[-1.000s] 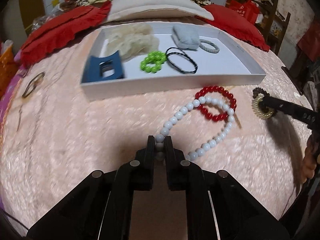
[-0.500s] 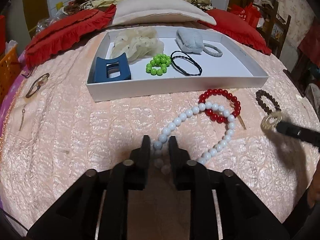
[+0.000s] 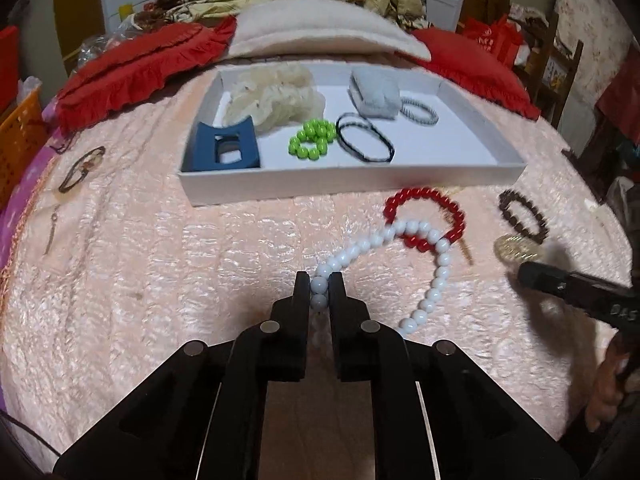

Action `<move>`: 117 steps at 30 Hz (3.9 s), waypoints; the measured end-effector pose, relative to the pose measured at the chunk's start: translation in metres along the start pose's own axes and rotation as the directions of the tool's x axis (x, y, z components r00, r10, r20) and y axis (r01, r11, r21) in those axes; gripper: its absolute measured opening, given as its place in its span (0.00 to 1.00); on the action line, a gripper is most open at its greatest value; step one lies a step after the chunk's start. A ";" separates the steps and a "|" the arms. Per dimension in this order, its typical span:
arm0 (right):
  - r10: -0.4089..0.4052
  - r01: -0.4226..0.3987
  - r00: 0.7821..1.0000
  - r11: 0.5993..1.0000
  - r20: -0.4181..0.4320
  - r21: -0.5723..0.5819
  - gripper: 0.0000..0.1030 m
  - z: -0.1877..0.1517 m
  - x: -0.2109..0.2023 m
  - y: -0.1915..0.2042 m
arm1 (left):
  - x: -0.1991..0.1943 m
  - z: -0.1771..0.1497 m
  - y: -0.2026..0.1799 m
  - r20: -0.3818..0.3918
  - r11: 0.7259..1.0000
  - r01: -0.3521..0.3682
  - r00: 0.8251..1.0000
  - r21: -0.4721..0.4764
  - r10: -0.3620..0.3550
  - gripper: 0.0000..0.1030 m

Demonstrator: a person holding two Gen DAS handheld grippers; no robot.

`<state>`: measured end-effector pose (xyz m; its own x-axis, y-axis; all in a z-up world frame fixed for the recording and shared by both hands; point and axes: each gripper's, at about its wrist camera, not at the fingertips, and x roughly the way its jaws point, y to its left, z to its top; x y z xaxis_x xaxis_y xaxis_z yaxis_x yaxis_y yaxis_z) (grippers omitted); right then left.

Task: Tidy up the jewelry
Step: 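Grasp the white-and-red bead necklace with the left tool while the right tool grasps the gold coil, then lower the bead necklace and gold coil into the white tray and open both tools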

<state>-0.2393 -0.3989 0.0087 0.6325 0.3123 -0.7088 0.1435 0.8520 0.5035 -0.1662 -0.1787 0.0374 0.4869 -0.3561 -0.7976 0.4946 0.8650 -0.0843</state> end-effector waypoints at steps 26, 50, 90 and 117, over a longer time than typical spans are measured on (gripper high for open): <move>-0.177 0.180 0.982 0.982 0.068 -0.049 0.23 0.007 -0.003 -0.003 | -0.083 0.001 -0.001 0.101 0.991 0.104 0.990 -0.079 -0.096 0.08; -0.138 0.164 0.972 0.978 0.191 -0.131 0.09 0.061 -0.036 0.018 | -0.113 0.062 -0.029 0.174 0.973 0.229 0.957 0.032 -0.231 0.08; -0.291 0.294 0.953 0.955 0.088 -0.023 0.15 0.212 0.059 -0.052 | 0.088 0.162 -0.078 -0.106 0.991 0.109 0.989 0.071 -0.101 0.09; -0.214 0.215 0.966 0.977 0.145 0.014 0.20 0.059 -0.063 -0.070 | -0.002 0.031 -0.046 -0.039 1.000 0.000 0.999 0.019 0.001 0.13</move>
<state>-0.2447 -0.5027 0.0472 0.6907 0.0581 -0.7208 0.2862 0.8934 0.3462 -0.1677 -0.2290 0.0613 0.4588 -0.3411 -0.8205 0.5079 0.8583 -0.0728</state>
